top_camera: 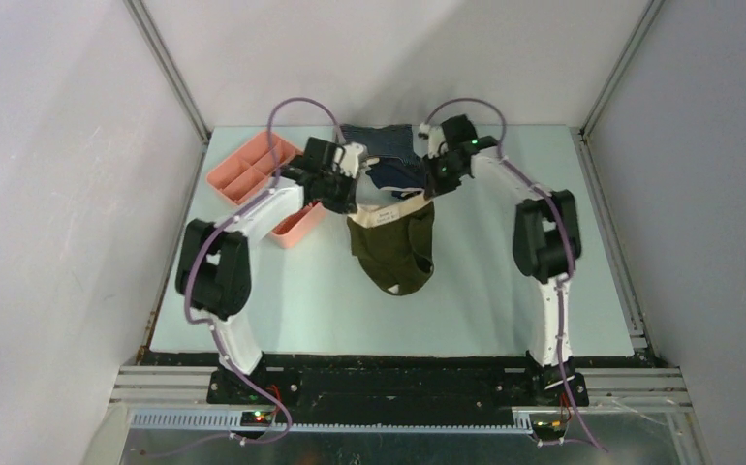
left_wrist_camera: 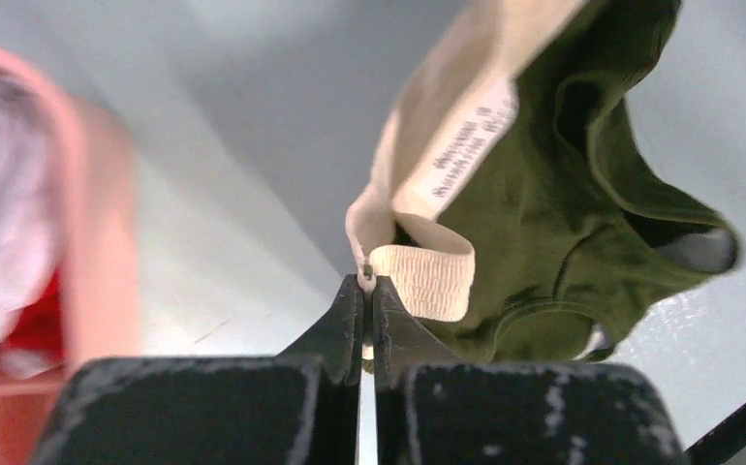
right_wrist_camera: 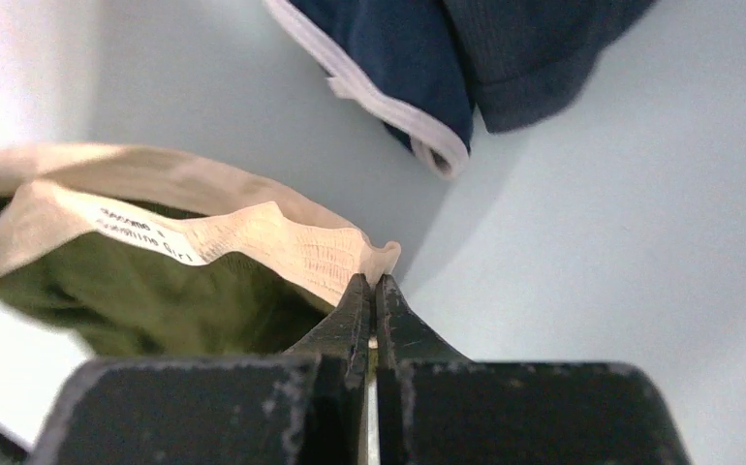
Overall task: Roll the underwear
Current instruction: Flatten out the underwear at the center of the board.
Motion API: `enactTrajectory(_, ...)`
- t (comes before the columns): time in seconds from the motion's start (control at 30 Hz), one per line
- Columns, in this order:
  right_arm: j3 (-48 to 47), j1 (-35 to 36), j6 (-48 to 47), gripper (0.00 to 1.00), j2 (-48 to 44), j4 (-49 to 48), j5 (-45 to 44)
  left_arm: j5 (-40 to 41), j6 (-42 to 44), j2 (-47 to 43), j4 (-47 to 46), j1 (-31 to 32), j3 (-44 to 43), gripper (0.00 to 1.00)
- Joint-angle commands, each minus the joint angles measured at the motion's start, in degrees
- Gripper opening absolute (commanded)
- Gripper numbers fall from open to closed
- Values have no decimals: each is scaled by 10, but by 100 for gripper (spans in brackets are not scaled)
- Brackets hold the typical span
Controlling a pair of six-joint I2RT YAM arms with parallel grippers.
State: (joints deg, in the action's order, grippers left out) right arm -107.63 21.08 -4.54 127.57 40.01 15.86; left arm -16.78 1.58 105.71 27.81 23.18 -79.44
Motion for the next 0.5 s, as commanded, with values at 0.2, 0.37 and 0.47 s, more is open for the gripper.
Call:
enactTrajectory(0.2, 230, -96, 73, 0, -406, -112, 194, -67, 5, -239, -73, -43, 2, 3)
enactTrajectory(0.37, 340, -94, 83, 0, -551, -103, 224, -95, -19, -316, -71, -44, 47, 4)
enactTrajectory(0.47, 382, -92, 72, 0, -638, -80, 234, -118, -38, -363, -78, -42, 81, 6)
